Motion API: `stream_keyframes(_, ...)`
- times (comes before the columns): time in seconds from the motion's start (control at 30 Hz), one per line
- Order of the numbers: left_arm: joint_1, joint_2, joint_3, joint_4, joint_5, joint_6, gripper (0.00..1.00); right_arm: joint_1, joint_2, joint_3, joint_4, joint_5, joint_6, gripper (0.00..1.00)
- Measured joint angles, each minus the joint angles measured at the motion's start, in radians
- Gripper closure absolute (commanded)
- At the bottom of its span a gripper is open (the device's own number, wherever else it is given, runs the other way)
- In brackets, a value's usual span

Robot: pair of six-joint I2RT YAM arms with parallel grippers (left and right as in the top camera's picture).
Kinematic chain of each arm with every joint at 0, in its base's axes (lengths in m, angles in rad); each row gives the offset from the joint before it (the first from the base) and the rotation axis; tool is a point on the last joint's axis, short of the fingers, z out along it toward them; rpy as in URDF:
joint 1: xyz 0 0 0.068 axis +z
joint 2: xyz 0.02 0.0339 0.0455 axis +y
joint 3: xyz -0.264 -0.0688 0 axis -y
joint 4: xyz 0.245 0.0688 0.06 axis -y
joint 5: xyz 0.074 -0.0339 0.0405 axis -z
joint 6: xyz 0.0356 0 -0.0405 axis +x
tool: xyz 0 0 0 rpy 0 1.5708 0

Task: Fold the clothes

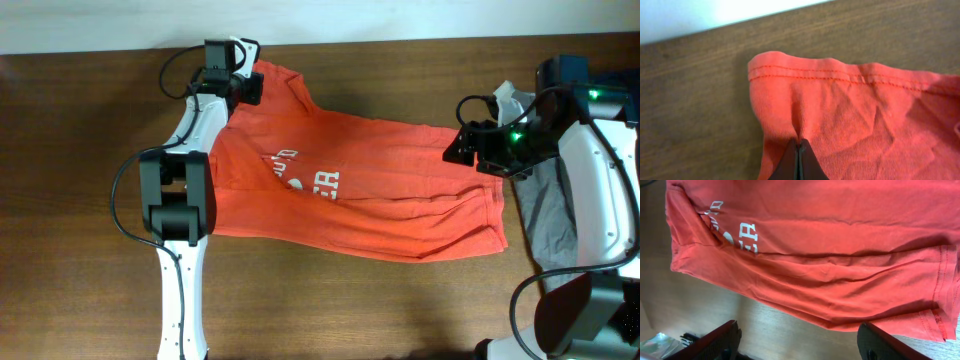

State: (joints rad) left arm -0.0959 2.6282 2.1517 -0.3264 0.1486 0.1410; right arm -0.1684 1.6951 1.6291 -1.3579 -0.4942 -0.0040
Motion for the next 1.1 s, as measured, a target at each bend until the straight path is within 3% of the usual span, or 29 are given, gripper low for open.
stream_keyframes(0.27, 0.040, -0.085, -0.002, -0.264, 0.004, 0.000, 1.00, 0.000, 0.000, 0.000, 0.112, 0.043, 0.003, 0.20)
stream_keyframes(0.37, 0.056, -0.164, -0.007, -0.362, 0.024, 0.000, 1.00, 0.000, 0.000, 0.000, 0.196, 0.108, 0.055, 0.37)
stream_keyframes(0.4, 0.060, -0.189, -0.007, -0.383, 0.030, 0.001, 1.00, -0.002, 0.000, 0.000, 0.221, 0.139, 0.086, 0.37)
stream_keyframes(0.53, 0.058, -0.297, -0.007, -0.439, 0.063, 0.000, 1.00, -0.021, 0.014, 0.002, 0.302, 0.209, 0.180, 0.23)
stream_keyframes(0.6, 0.053, -0.331, -0.006, -0.457, 0.076, 0.000, 1.00, -0.039, 0.042, 0.003, 0.344, 0.228, 0.187, 0.20)
stream_keyframes(1.1, 0.043, -0.345, -0.006, -0.504, 0.108, 0.001, 1.00, -0.115, 0.441, 0.003, 0.713, 0.270, 0.150, 0.23)
